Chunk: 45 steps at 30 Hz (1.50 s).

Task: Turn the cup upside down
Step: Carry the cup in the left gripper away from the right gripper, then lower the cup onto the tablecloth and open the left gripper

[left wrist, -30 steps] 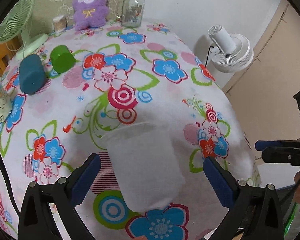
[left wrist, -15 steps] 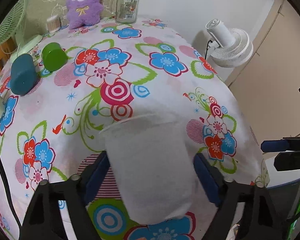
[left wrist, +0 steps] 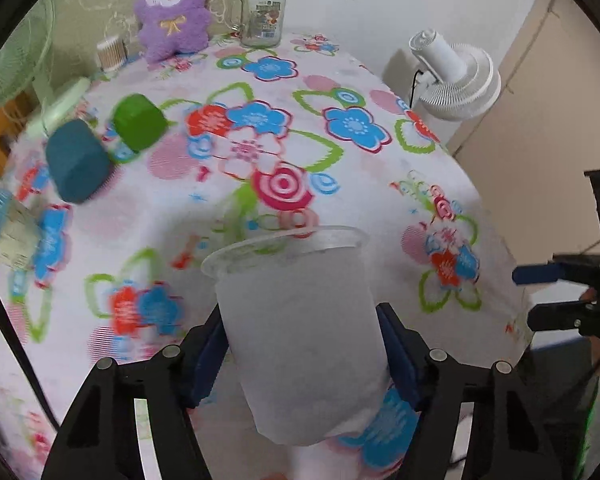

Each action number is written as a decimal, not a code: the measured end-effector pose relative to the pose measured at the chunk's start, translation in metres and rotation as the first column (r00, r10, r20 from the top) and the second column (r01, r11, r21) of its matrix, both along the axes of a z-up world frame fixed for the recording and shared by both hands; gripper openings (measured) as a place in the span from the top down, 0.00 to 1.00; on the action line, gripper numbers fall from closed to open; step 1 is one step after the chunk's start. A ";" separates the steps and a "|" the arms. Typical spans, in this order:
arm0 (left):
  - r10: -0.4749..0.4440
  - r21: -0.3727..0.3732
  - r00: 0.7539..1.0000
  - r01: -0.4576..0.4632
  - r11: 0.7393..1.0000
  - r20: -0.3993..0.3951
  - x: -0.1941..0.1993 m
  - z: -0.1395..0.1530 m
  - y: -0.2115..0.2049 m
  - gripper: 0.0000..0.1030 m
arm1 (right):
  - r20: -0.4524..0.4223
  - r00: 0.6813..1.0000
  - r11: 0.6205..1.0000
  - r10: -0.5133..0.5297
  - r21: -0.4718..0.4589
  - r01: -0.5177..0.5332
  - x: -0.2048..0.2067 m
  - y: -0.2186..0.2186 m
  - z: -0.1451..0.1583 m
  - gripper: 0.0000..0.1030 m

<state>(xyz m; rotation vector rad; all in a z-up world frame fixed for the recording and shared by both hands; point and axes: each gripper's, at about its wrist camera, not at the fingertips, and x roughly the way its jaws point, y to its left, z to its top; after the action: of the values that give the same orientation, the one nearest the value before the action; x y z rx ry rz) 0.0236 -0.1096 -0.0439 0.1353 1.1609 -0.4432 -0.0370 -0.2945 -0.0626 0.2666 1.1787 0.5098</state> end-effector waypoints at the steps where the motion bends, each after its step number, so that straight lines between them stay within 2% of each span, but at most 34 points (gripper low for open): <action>1: -0.012 0.020 1.000 0.012 1.000 -0.005 0.000 0.005 0.005 0.30 | 0.015 1.000 1.000 0.023 -0.003 -0.023 0.000 0.007 0.000 0.22; 6: -0.041 0.116 0.998 0.046 0.992 -0.038 0.002 0.022 0.029 0.30 | 0.103 0.984 0.990 0.143 -0.009 -0.143 -0.003 0.047 0.004 0.22; 11: -0.066 0.184 0.995 0.080 0.980 -0.080 0.004 0.026 0.041 0.30 | 0.207 0.951 0.973 0.230 -0.030 -0.229 -0.004 0.085 0.008 0.22; 15: -0.091 0.230 0.985 0.123 0.965 -0.144 0.006 0.021 0.046 0.30 | 0.244 0.930 0.960 0.275 -0.016 -0.280 -0.003 0.107 0.004 0.22; 20: -0.130 0.289 0.955 0.208 0.934 -0.267 0.005 0.011 0.048 0.30 | 0.279 0.899 0.937 0.338 -0.008 -0.350 -0.006 0.130 -0.001 0.22; 23: -0.158 0.327 0.917 0.286 0.901 -0.366 0.004 0.002 0.047 0.30 | 0.291 0.883 0.923 0.369 -0.006 -0.384 -0.010 0.143 -0.005 0.22; 25: -0.168 0.344 0.884 0.337 0.876 -0.437 0.004 -0.005 0.046 0.30 | 0.289 0.878 0.916 0.381 0.007 -0.400 -0.012 0.149 -0.008 0.22; 30: -0.142 0.352 0.781 0.425 0.834 -0.608 0.012 -0.027 0.043 0.29 | 0.293 0.872 0.908 0.393 0.026 -0.418 -0.014 0.155 -0.012 0.22; 31: -0.130 0.355 0.754 0.445 0.822 -0.644 0.014 -0.033 0.042 0.29 | 0.293 0.871 0.907 0.394 0.027 -0.420 -0.013 0.156 -0.013 0.22; 34: -0.091 0.378 0.700 0.484 0.789 -0.708 0.019 -0.046 0.040 0.29 | 0.294 0.871 0.906 0.394 0.035 -0.422 -0.012 0.156 -0.015 0.22; 37: -0.074 0.409 0.661 0.545 0.732 -0.747 0.021 -0.059 0.036 0.29 | 0.294 0.870 0.904 0.395 0.047 -0.426 -0.010 0.156 -0.017 0.22; 39: -0.056 0.400 0.624 0.564 0.722 -0.779 0.022 -0.068 0.033 0.29 | 0.293 0.871 0.903 0.394 0.053 -0.427 -0.008 0.156 -0.018 0.22; 41: -0.045 0.396 0.604 0.576 0.715 -0.796 0.023 -0.076 0.028 0.29 | 0.293 0.871 0.903 0.393 0.056 -0.426 -0.006 0.156 -0.018 0.22; 45: -0.044 0.385 0.592 0.577 0.720 -0.805 0.029 -0.080 0.018 0.28 | 0.299 0.868 0.900 0.396 0.060 -0.432 -0.004 0.156 -0.018 0.22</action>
<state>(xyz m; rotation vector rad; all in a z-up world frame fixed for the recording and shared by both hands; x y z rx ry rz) 0.0527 -0.0914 -0.1240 0.8421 2.1350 -0.4415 -0.0414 -0.1382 -0.0803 0.0388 0.9251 0.9720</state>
